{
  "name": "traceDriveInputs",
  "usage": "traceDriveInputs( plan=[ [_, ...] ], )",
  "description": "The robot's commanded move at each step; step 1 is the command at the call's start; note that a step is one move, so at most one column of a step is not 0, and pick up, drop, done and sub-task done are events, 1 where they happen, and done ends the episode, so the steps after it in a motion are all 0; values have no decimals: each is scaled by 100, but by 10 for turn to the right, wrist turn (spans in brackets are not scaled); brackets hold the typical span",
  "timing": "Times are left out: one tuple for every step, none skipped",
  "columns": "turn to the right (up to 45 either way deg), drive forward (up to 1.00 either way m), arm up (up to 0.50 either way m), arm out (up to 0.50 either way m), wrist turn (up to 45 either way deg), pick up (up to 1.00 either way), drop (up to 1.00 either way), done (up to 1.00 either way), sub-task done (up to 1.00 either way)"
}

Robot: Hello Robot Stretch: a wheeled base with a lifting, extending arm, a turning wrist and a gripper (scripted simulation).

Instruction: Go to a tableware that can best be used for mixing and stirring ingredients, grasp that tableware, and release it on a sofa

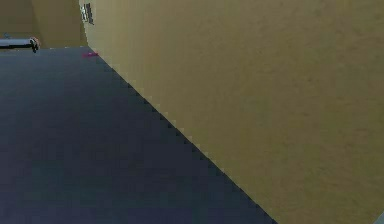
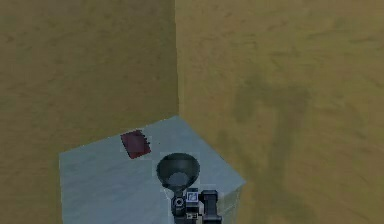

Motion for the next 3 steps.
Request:
traceDriveInputs(
  plan=[
    [0,0,0,0,0,100,0,0,0],
    [0,0,10,0,0,0,0,0,0],
    [0,0,24,0,0,0,0,0,0]
  ],
)
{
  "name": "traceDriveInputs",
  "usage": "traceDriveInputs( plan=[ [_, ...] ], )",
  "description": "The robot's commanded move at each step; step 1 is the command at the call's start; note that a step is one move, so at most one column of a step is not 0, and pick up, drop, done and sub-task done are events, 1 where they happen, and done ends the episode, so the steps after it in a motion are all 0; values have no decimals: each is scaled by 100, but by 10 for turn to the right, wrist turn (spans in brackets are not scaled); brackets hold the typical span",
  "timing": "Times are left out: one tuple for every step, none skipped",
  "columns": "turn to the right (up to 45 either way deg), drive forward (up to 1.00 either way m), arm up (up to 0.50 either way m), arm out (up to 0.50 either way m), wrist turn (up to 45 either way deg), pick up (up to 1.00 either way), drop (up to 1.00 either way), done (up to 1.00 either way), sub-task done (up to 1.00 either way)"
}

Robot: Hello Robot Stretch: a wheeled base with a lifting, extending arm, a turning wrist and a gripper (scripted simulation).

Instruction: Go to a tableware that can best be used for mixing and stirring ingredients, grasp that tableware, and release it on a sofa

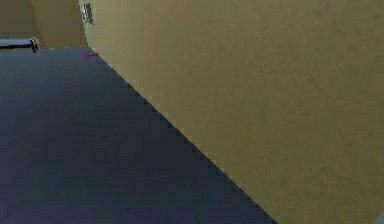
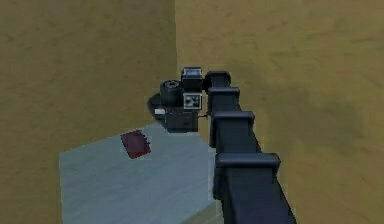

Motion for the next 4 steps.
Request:
traceDriveInputs(
  plan=[
    [0,0,0,0,-450,0,0,0,0],
    [0,0,0,0,-450,0,0,0,0],
    [0,0,0,0,-330,0,0,0,0],
    [0,0,0,-22,0,0,0,0,0]
  ],
)
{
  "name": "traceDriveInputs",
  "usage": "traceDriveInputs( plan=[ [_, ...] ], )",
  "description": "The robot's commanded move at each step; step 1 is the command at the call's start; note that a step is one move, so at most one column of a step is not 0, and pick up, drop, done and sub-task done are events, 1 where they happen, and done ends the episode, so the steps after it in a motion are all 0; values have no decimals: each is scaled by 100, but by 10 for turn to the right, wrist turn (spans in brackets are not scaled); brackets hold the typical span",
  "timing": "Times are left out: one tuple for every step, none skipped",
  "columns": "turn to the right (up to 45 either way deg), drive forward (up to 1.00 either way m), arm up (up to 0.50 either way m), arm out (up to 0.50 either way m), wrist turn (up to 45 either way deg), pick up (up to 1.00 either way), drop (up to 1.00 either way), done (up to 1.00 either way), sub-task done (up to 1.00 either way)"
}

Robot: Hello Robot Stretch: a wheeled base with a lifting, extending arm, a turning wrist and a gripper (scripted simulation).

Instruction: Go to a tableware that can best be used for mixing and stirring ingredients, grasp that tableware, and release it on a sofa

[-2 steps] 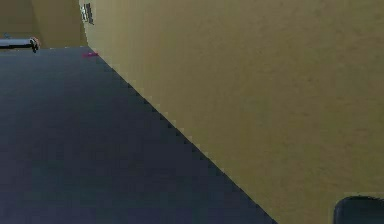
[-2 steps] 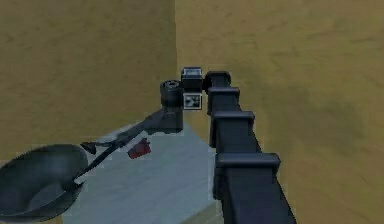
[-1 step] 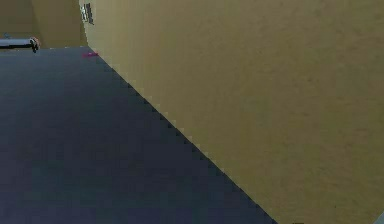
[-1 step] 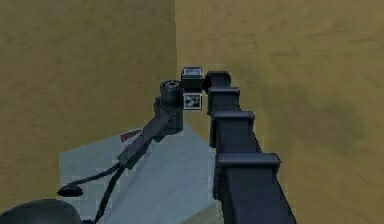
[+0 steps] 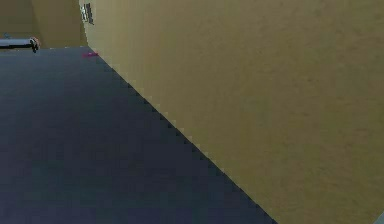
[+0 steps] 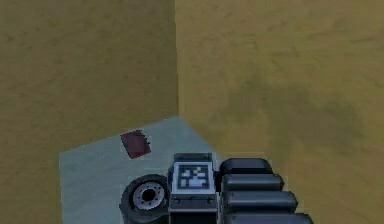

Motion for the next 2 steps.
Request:
traceDriveInputs(
  plan=[
    [-450,0,0,0,0,0,0,0,0],
    [-450,0,0,0,0,0,0,0,0]
  ],
)
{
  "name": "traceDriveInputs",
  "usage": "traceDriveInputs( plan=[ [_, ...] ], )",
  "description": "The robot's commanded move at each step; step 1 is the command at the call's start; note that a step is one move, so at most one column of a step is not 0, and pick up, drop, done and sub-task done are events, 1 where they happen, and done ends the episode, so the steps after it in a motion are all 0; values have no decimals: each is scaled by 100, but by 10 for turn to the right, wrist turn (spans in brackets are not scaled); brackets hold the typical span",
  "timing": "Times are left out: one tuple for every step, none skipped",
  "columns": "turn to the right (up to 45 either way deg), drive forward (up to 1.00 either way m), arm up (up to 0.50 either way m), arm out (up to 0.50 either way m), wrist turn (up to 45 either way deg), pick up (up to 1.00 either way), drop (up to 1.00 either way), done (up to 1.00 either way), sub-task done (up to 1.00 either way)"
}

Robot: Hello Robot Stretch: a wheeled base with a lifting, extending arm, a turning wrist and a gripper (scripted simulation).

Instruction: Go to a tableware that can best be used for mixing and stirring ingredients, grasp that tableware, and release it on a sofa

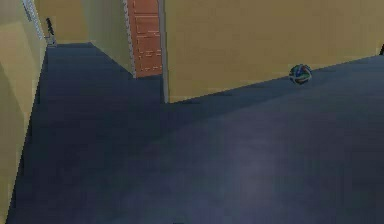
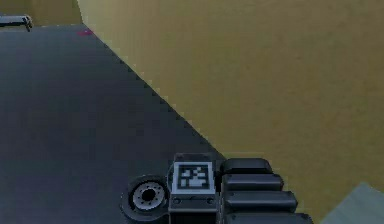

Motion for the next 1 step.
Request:
traceDriveInputs(
  plan=[
    [-120,0,0,0,0,0,0,0,0]
  ],
)
